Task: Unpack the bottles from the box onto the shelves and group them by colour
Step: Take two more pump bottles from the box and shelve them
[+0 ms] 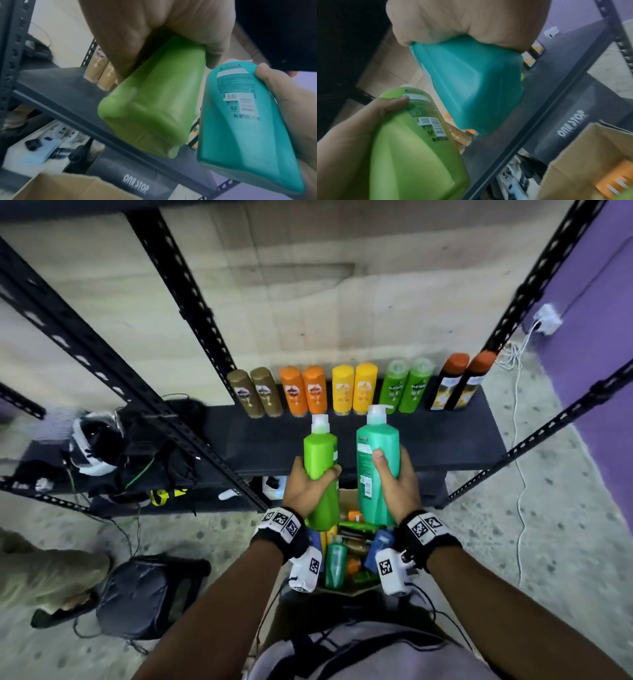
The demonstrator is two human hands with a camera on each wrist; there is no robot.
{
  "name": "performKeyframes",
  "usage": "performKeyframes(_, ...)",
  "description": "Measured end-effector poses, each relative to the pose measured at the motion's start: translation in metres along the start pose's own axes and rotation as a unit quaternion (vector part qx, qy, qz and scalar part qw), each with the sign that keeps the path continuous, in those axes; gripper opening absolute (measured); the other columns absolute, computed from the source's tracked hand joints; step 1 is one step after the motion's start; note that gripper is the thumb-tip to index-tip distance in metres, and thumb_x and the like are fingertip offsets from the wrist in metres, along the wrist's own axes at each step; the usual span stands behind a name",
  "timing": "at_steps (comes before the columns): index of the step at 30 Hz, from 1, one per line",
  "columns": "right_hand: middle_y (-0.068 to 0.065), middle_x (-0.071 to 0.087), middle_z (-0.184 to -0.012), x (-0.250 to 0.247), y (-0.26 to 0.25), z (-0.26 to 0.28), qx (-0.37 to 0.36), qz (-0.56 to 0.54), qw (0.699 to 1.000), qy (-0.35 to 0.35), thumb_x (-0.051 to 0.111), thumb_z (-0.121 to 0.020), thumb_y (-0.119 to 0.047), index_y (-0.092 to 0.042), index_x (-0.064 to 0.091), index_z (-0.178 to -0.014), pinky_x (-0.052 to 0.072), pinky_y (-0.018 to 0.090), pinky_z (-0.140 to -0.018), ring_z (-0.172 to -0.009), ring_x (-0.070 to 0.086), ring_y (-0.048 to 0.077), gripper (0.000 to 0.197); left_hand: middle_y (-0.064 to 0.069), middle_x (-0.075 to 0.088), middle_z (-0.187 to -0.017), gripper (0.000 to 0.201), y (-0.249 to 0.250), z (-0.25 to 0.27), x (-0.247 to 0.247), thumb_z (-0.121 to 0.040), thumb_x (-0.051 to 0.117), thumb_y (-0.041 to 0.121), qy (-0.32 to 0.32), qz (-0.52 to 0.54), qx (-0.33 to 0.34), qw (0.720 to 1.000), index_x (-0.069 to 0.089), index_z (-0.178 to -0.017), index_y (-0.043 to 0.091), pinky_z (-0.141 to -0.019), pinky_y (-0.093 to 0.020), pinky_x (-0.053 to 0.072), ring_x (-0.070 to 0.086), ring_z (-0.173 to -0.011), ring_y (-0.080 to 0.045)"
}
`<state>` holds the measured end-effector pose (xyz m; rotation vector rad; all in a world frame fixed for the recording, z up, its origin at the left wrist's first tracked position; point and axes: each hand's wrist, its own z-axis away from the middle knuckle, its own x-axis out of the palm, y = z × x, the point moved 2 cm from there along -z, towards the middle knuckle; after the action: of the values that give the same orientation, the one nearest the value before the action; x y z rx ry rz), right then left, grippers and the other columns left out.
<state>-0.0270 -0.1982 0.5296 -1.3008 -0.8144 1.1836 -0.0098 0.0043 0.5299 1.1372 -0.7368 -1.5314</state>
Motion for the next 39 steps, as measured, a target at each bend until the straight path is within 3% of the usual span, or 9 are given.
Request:
performKeyframes(2, -0.031, 0.068, -0.108, 0.005, -0.027, -0.003, -0.042, -0.017, 0.999, 0.008, 0.057, -0.079, -0.084, -0.054, 0.055, -0.125, 0.051, 0.009, -0.071, -0.093, 0.066, -0.012, 0.054, 0.010, 0.071, -0.101, 0.060, 0.018, -0.003, -0.009, -0.057, 0.076, 0.069, 0.020, 0.000, 0.028, 0.999, 0.053, -0.102, 0.036, -0.080, -0.033, 0.056, 0.070, -0.093, -0.012)
performKeyframes(4, -0.028, 0.070, -0.108, 0.008, -0.053, -0.007, -0.075, -0.037, 0.996, 0.013, 0.058, -0.080, -0.081, -0.048, 0.058, -0.122, 0.047, 0.004, -0.071, -0.095, 0.066, -0.010, 0.053, 0.013, 0.070, -0.102, 0.059, 0.037, -0.005, -0.017, -0.058, 0.076, 0.068, 0.029, 0.000, 0.053, 0.998, 0.053, -0.102, 0.037, -0.080, -0.031, 0.054, 0.068, -0.093, -0.006)
performKeyframes(10, -0.014, 0.073, -0.105, 0.016, -0.125, -0.016, -0.185, -0.090, 0.978, 0.016, 0.063, -0.086, -0.057, -0.019, 0.059, -0.125, 0.053, 0.021, -0.082, -0.096, 0.070, 0.006, 0.055, 0.018, 0.071, -0.098, 0.061, 0.108, 0.002, -0.045, -0.061, 0.078, 0.061, 0.091, 0.023, 0.158, 0.983, 0.056, -0.113, 0.036, -0.067, -0.007, 0.048, 0.066, -0.082, 0.013)
performKeyframes(16, -0.018, 0.071, -0.103, 0.017, -0.195, -0.017, -0.286, -0.118, 0.951, 0.013, 0.065, -0.089, -0.051, -0.020, 0.054, -0.128, 0.052, 0.018, -0.077, -0.092, 0.070, 0.006, 0.051, 0.008, 0.073, -0.099, 0.062, 0.173, 0.017, -0.073, -0.064, 0.080, 0.051, 0.138, 0.057, 0.257, 0.955, 0.059, -0.116, 0.025, -0.081, -0.040, 0.061, 0.072, -0.088, -0.010)
performKeyframes(21, -0.010, 0.070, -0.107, 0.012, -0.250, -0.007, -0.356, -0.155, 0.922, 0.001, 0.064, -0.089, -0.063, -0.024, 0.053, -0.128, 0.053, 0.025, -0.078, -0.095, 0.069, 0.014, 0.056, 0.018, 0.072, -0.096, 0.047, 0.223, 0.039, -0.093, -0.065, 0.080, 0.051, 0.163, 0.090, 0.337, 0.923, 0.058, -0.106, 0.041, -0.076, -0.032, 0.059, 0.071, -0.087, -0.008)
performKeyframes(24, -0.007, 0.069, -0.110, 0.007, -0.282, -0.001, -0.391, -0.177, 0.903, 0.003, 0.065, -0.089, -0.062, -0.026, 0.053, -0.131, 0.055, 0.033, -0.081, -0.098, 0.069, 0.018, 0.057, 0.018, 0.072, -0.095, 0.047, 0.259, 0.056, -0.106, -0.067, 0.080, 0.050, 0.175, 0.111, 0.389, 0.898, 0.058, -0.107, 0.038, -0.072, -0.024, 0.056, 0.070, -0.084, -0.006)
performKeyframes(28, -0.006, 0.070, -0.111, 0.001, -0.328, 0.010, -0.426, -0.217, 0.878, 0.003, 0.066, -0.088, -0.062, -0.034, 0.055, -0.127, 0.055, 0.033, -0.082, -0.099, 0.069, 0.016, 0.049, 0.009, 0.072, -0.097, 0.056, 0.304, 0.074, -0.120, -0.066, 0.081, 0.049, 0.178, 0.127, 0.439, 0.871, 0.058, -0.113, 0.027, -0.081, -0.042, 0.060, 0.070, -0.089, -0.018)
performKeyframes(31, -0.008, 0.069, -0.111, -0.006, -0.363, 0.013, -0.451, -0.249, 0.857, -0.001, 0.067, -0.088, -0.060, -0.024, 0.054, -0.130, 0.054, 0.032, -0.084, -0.099, 0.067, 0.014, 0.057, 0.007, 0.072, -0.099, 0.054, 0.335, 0.084, -0.129, -0.067, 0.081, 0.049, 0.183, 0.142, 0.468, 0.853, 0.059, -0.112, 0.029, -0.085, -0.051, 0.058, 0.070, -0.092, -0.022)
performKeyframes(39, 0.002, 0.067, -0.121, -0.024, -0.438, 0.023, -0.502, -0.262, 0.824, -0.014, 0.067, -0.089, -0.059, -0.023, 0.053, -0.134, 0.054, 0.039, -0.093, -0.109, 0.066, 0.021, 0.059, 0.009, 0.075, -0.100, 0.051, 0.408, 0.113, -0.144, -0.069, 0.082, 0.048, 0.190, 0.161, 0.531, 0.810, 0.062, -0.112, 0.029, -0.086, -0.052, 0.058, 0.072, -0.093, -0.020)
